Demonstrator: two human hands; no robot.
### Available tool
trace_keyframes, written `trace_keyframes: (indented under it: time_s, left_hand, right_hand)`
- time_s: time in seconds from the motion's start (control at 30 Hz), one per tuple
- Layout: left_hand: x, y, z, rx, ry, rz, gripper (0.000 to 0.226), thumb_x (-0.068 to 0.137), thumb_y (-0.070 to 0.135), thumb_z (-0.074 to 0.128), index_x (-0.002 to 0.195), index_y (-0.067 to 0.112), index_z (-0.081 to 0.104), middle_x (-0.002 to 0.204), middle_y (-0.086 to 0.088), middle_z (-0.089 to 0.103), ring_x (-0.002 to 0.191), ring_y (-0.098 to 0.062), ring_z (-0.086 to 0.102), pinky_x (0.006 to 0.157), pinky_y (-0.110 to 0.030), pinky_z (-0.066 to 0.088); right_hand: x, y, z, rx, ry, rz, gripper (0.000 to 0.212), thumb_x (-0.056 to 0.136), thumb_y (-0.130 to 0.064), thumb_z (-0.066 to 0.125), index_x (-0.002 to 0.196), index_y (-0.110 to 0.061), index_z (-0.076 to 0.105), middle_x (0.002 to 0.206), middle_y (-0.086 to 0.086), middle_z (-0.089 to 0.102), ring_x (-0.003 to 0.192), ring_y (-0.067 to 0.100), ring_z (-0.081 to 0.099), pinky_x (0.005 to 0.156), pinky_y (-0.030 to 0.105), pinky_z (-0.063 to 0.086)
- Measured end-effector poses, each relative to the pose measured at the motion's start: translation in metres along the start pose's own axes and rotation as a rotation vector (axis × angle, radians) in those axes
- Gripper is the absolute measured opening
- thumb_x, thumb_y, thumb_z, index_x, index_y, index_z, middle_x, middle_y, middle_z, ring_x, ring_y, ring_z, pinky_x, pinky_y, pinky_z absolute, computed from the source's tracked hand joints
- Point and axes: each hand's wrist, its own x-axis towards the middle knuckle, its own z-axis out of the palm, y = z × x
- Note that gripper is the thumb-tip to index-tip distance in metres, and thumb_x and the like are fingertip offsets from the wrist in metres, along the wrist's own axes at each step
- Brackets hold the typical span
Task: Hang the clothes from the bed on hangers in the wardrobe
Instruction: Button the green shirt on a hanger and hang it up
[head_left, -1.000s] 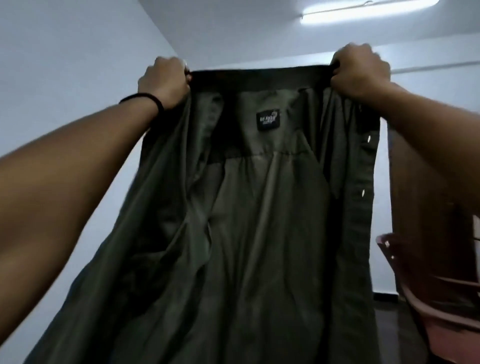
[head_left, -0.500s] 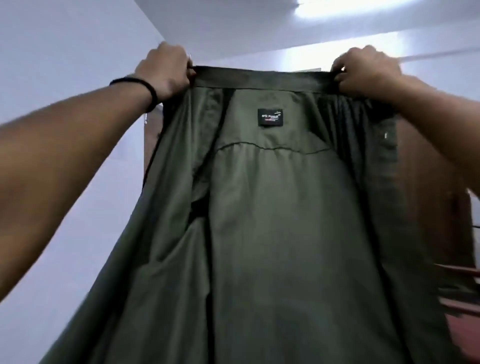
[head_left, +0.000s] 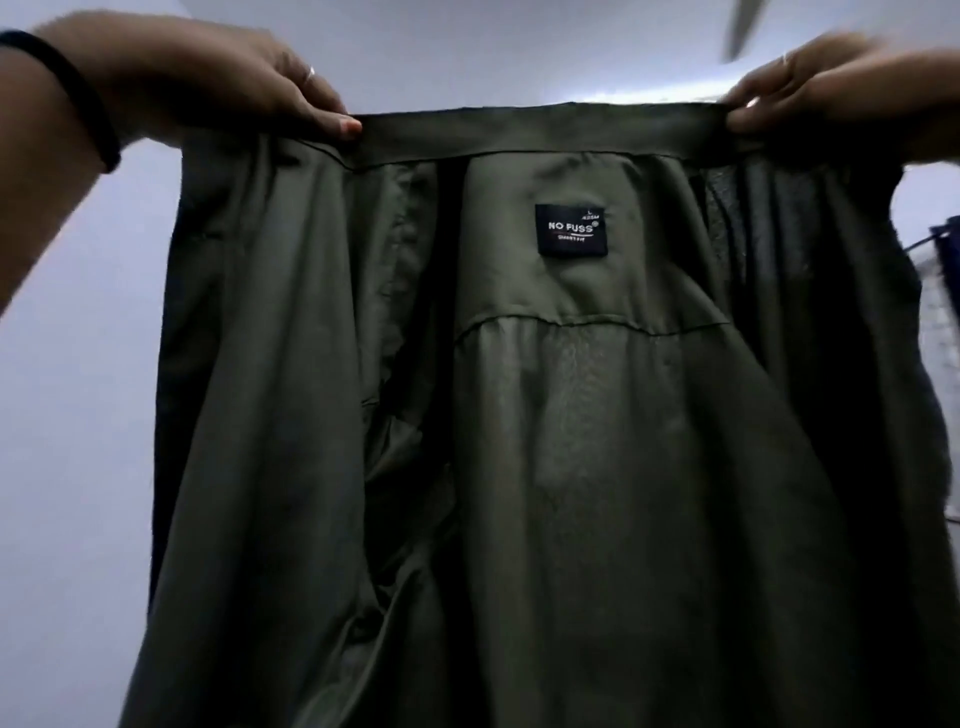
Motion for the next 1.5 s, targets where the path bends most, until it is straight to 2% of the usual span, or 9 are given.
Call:
trace_keyframes:
  time_s: [0.13,0.23,0.43,0.7,0.87,1.03,1.27,1.4,1.5]
  left_hand:
    - [0.017,0.004,-0.004,0.015,0.09,0.003,0.021,0.091,0.031,0.06,0.087,0.013,0.07,0.07,0.0,0.072,0.052,-0.008,0.065,0.045,-0.022,0.053]
    - [0.035,-0.023,0.036,0.103,0.025,0.0,0.014,0.092,0.023,0.062,0.091,0.012,0.071,0.074,0.003,0.067,0.052,-0.001,0.059,0.047,-0.01,0.046]
    - [-0.014,-0.132,0.247,0.324,-0.446,-0.149,0.025,0.094,0.025,0.059,0.107,0.007,0.07,0.099,-0.008,0.069,0.086,-0.02,0.06,0.063,-0.021,0.042]
    - [-0.251,-0.234,0.495,0.166,-0.88,-0.425,0.028,0.093,0.026,0.057,0.094,0.0,0.066,0.105,-0.022,0.065,0.099,-0.034,0.062,0.081,-0.036,0.048]
    - [-0.296,-0.272,0.516,0.07,-0.795,-0.543,0.025,0.09,0.026,0.06,0.091,0.002,0.069,0.101,-0.019,0.068,0.093,-0.031,0.065,0.076,-0.033,0.048]
    - [-0.281,-0.289,0.509,-0.006,-0.587,-0.542,0.023,0.09,0.028,0.061,0.084,0.008,0.068,0.094,-0.014,0.068,0.09,-0.029,0.063,0.075,-0.034,0.046]
    - [-0.287,-0.301,0.537,-0.458,-0.416,-0.811,0.043,0.093,0.021,0.06,0.133,0.009,0.048,0.112,-0.005,0.054,0.11,-0.023,0.054,0.093,-0.032,0.042]
    - [-0.346,-0.328,0.528,-0.044,-0.501,-0.79,0.039,0.092,0.018,0.056,0.129,0.006,0.054,0.136,-0.012,0.05,0.121,-0.031,0.05,0.098,-0.036,0.04]
    - [-0.402,-0.347,0.5,0.365,-0.354,-0.776,0.05,0.088,0.012,0.054,0.137,0.011,0.044,0.145,-0.01,0.037,0.13,-0.033,0.036,0.104,-0.047,0.033]
  right_hand:
    - [0.009,-0.008,0.001,0.018,0.034,0.041,0.012,0.094,-0.014,0.057,0.088,-0.019,0.066,0.058,-0.011,0.067,0.047,-0.001,0.059,0.045,0.014,0.05]
    - [0.018,0.011,0.032,-0.193,-0.016,0.094,0.011,0.092,-0.009,0.06,0.094,-0.016,0.069,0.076,-0.003,0.069,0.064,0.008,0.061,0.059,0.022,0.051]
    - [-0.051,0.137,0.197,-0.554,-0.523,0.307,0.022,0.088,-0.004,0.06,0.108,-0.002,0.07,0.11,0.012,0.068,0.092,0.021,0.059,0.085,0.03,0.045]
    - [-0.309,0.275,0.391,-0.574,-0.791,0.62,0.025,0.086,-0.027,0.052,0.107,-0.03,0.065,0.123,0.002,0.06,0.111,0.025,0.059,0.092,0.035,0.048]
    - [-0.344,0.27,0.434,-0.602,-0.884,0.678,0.036,0.089,-0.022,0.05,0.124,-0.02,0.058,0.133,0.01,0.055,0.12,0.027,0.052,0.093,0.036,0.043]
    - [-0.322,0.252,0.446,-0.592,-0.533,0.648,0.033,0.087,-0.016,0.051,0.119,-0.013,0.059,0.121,0.017,0.058,0.109,0.037,0.056,0.084,0.039,0.04]
    - [-0.352,0.282,0.468,-0.665,-0.494,0.466,0.046,0.091,-0.015,0.05,0.136,-0.01,0.041,0.13,0.017,0.049,0.117,0.041,0.049,0.093,0.05,0.038]
    - [-0.388,0.303,0.471,-0.698,-0.671,0.435,0.041,0.089,-0.015,0.053,0.129,-0.007,0.046,0.129,0.018,0.047,0.116,0.041,0.049,0.094,0.053,0.037]
    - [-0.403,0.302,0.478,-0.664,-0.723,0.442,0.041,0.089,-0.015,0.054,0.128,-0.006,0.048,0.129,0.018,0.046,0.119,0.04,0.046,0.096,0.053,0.034]
